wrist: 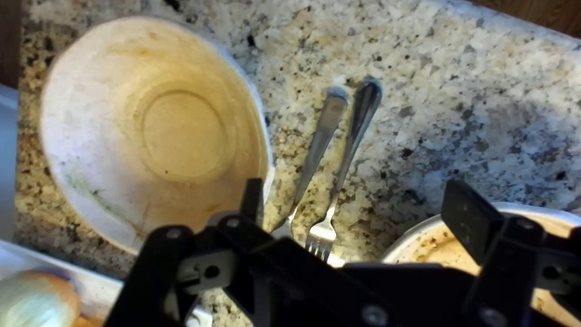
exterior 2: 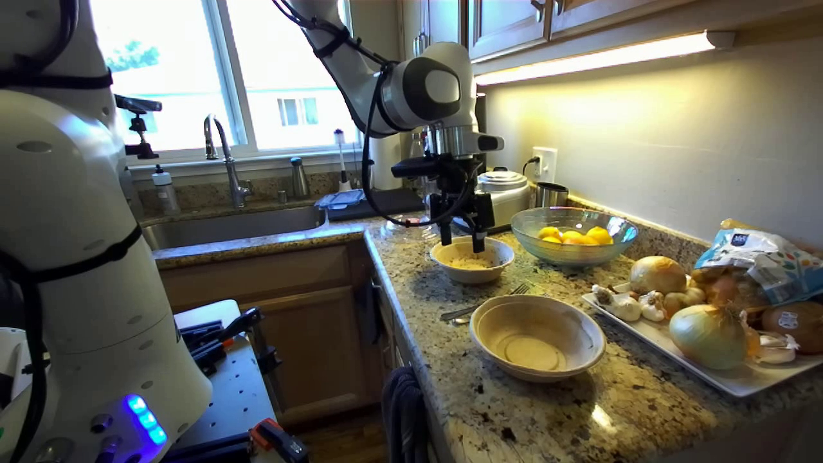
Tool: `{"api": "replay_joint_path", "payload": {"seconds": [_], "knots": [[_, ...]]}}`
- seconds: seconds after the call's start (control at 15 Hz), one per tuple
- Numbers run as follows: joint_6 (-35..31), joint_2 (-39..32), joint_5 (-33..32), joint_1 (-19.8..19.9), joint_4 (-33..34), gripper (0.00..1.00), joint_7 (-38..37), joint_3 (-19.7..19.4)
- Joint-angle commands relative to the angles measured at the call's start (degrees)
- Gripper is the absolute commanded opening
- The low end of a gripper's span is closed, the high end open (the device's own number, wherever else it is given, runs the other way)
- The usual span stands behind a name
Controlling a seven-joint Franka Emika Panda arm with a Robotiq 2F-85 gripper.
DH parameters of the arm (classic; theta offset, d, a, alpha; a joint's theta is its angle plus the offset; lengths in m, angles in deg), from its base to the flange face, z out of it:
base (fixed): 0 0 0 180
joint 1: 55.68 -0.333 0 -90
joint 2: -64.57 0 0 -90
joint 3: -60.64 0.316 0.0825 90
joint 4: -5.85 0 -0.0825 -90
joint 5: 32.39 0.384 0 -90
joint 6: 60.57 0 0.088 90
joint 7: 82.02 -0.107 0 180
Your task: Put the bowl on the left inside the bowl on the right then place the forks inside it
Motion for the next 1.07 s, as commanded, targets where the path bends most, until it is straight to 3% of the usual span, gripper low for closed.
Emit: {"api": "replay_joint_path", "payload": {"seconds": [0.0, 0.33, 0.87, 1.0], "knots": [[-1.2, -2.3, 12.4, 1.9, 0.7, 1.00, 4.6, -0.1], [-4.8, -4.9, 21.3, 3.0, 2.1, 1.00, 7.2, -0.2], [-2.6, -9.6, 15.6, -2.1, 8.9, 1.00, -1.6, -0.8], [-3.6, -9.3, 17.3, -1.3, 8.3, 1.00, 0.8, -0.2]]}}
